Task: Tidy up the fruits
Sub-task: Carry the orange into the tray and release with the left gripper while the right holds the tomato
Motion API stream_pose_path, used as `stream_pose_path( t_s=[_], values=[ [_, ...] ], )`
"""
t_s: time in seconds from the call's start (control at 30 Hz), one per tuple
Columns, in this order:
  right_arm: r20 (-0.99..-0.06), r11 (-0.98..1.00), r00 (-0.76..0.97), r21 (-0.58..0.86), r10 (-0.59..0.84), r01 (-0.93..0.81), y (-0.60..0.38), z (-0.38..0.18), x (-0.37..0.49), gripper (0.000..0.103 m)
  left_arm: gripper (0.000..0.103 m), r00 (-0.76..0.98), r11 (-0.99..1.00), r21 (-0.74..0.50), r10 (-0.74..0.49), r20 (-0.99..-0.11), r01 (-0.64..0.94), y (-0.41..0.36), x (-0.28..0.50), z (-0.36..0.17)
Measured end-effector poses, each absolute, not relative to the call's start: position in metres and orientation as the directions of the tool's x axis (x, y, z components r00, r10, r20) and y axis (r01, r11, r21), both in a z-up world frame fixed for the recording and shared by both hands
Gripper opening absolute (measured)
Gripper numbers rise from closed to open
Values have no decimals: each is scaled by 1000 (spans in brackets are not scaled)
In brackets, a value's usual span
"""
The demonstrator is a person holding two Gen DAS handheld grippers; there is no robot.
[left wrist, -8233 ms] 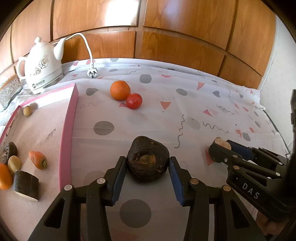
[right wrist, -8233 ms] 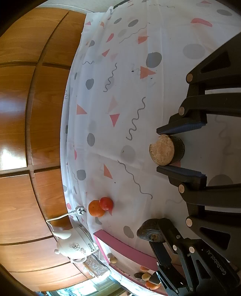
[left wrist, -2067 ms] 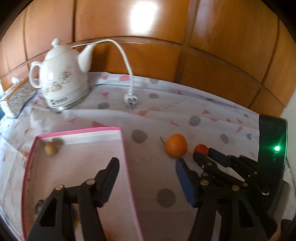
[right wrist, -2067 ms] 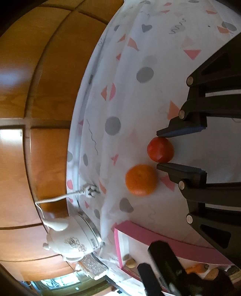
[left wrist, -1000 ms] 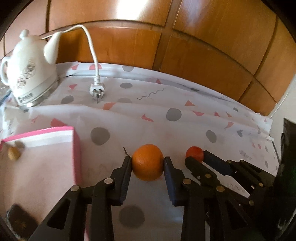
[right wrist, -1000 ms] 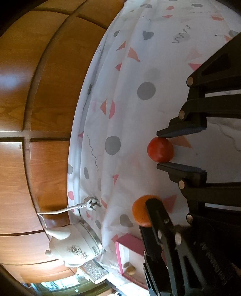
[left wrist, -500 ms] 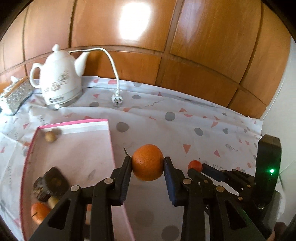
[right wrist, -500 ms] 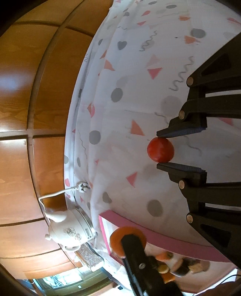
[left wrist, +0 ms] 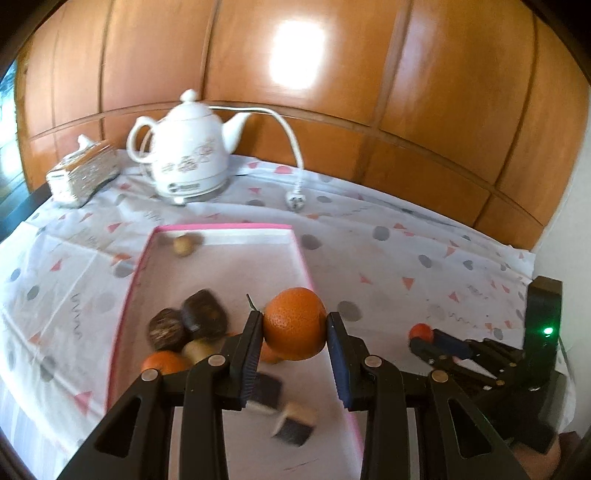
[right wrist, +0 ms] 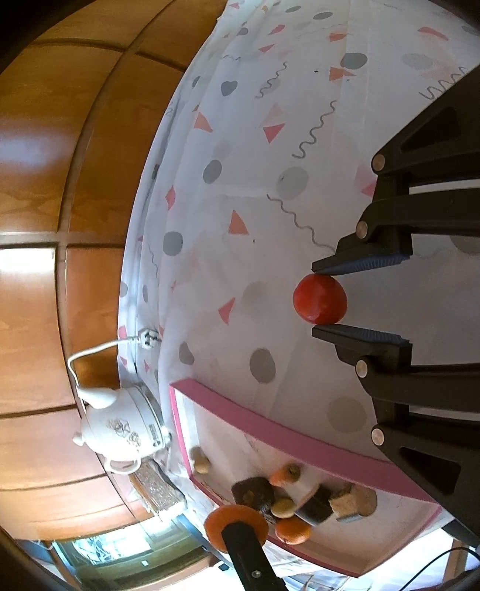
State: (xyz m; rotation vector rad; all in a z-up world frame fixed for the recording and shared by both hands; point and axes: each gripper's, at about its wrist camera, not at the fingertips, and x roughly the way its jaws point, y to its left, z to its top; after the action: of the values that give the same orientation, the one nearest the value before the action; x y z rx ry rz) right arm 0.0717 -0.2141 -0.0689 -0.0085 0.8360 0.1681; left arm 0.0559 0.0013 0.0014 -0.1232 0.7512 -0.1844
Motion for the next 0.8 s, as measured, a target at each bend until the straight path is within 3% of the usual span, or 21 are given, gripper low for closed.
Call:
stream_pose_path(
  t_s=[0.6,0.7,0.8],
  values=[
    [-729,975,666,10,157,-220,-178,-57,59,27,36,700,981,-186,-101,-707,-47,68,38,-32],
    [-729,973,665,9,163,-229,-174,-55,58,27,38,702,981,-187,-97,-706,-53,70,37,-34],
    [-725,970,665,19,181,-243,-170,-52,58,27,46,707,980,-190,-99,-700,-52,69,37,-33]
  ],
)
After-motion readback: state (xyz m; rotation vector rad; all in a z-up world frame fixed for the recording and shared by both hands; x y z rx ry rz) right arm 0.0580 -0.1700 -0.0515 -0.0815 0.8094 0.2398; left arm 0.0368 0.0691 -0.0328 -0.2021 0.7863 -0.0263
